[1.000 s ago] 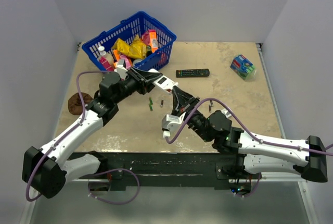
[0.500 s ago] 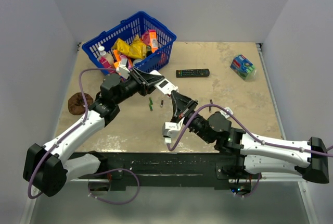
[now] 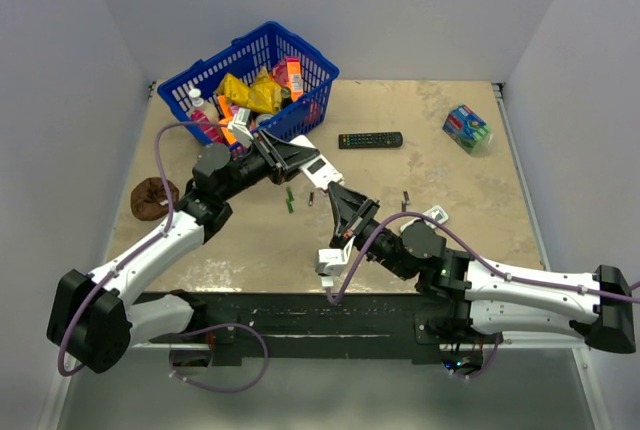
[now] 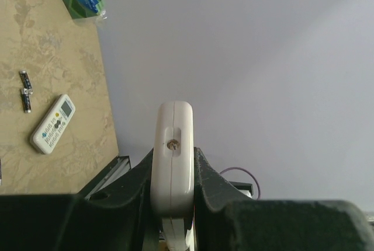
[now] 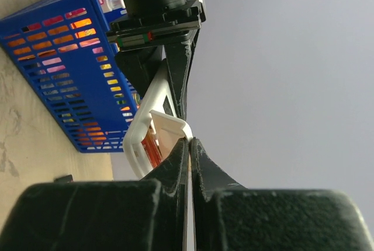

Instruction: Load the batteries into the remote control

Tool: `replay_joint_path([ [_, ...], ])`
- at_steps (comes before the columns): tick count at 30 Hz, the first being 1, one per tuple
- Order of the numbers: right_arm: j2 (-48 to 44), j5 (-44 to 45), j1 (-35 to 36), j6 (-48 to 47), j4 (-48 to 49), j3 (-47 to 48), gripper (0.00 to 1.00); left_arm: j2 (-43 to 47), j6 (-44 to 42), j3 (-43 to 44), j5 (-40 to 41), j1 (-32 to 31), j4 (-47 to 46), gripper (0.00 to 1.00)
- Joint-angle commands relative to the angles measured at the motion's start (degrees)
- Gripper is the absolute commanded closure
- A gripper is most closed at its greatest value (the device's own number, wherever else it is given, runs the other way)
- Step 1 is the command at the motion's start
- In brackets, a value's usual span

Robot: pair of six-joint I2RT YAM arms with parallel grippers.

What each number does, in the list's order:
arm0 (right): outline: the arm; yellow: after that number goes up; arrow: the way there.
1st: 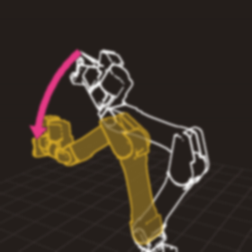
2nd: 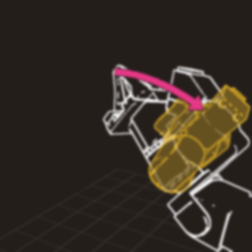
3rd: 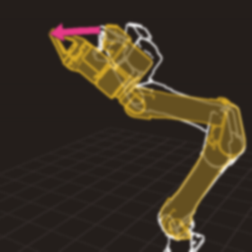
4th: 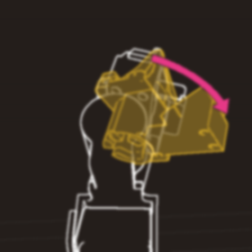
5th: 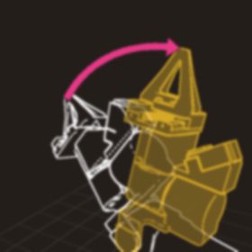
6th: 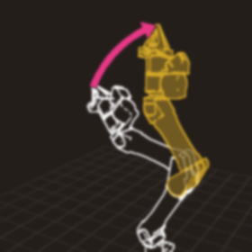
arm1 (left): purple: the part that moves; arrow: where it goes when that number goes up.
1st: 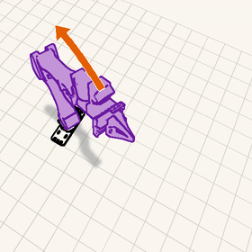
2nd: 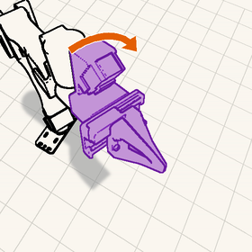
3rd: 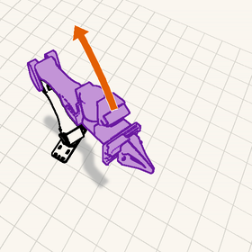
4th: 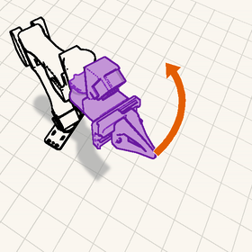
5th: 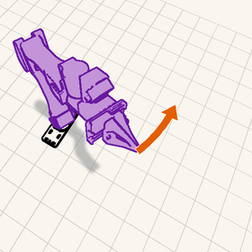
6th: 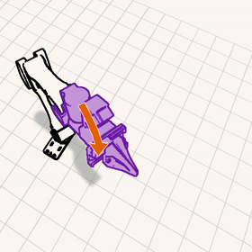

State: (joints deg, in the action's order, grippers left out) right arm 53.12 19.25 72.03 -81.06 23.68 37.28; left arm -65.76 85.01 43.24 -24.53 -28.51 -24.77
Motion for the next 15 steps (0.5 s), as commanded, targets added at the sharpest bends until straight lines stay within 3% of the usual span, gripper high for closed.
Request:
replay_joint_path([
  [1,0.6,1.2,0.1,-1.0,-2.2,-2.2,1.0,1.8,1.0,1.5,-5.8,-0.4,-9.9,1.0],
  [10,2.6,4.9,0.0,-5.0,8.9,-5.3,1.0,3.3,3.7,0.2,-5.4,-0.3,-9.1,1.0],
  [15,2.3,3.3,0.0,-5.8,8.9,-6.8,1.0,4.5,8.5,-2.3,-4.0,-0.3,-11.6,1.0],
])
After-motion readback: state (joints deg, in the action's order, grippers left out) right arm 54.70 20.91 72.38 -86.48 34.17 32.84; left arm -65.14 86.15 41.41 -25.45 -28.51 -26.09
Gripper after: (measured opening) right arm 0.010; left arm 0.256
